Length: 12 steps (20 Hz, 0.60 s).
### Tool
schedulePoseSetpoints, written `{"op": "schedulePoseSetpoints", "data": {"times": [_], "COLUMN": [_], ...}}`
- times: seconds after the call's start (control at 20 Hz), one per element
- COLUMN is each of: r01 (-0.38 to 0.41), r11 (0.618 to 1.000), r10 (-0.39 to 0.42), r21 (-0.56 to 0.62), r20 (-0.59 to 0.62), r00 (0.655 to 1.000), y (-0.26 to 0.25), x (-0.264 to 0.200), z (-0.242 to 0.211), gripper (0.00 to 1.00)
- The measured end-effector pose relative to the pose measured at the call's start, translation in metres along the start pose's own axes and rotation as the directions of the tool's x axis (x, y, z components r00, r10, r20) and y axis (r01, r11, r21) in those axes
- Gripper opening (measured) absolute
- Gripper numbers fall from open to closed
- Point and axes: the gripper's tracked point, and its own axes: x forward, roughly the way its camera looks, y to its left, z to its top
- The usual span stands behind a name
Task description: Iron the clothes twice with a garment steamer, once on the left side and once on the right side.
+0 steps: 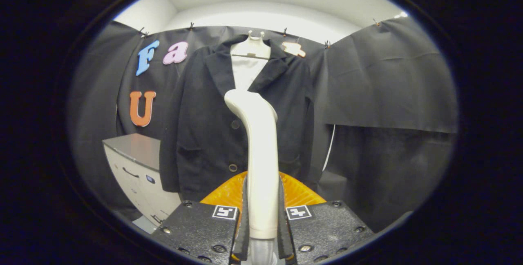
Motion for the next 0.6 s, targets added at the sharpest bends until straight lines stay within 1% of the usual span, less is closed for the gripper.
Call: {"op": "schedulePoseSetpoints", "data": {"times": [0.25,0.35,0.45,0.6], "r01": [-0.047,-0.044,-0.021,0.011], "r11": [0.997,0.996,0.995,0.996], "r10": [0.041,0.034,0.004,-0.033], "r21": [0.059,0.081,0.095,0.087], "r20": [0.091,0.132,0.173,0.254], "r00": [0.995,0.991,0.985,0.967], "y": [-0.035,-0.048,-0.058,-0.065], "x": [0.038,0.051,0.063,0.071], "z": [0.050,0.074,0.097,0.139], "gripper": [0.30,0.30,0.30,0.30]}}
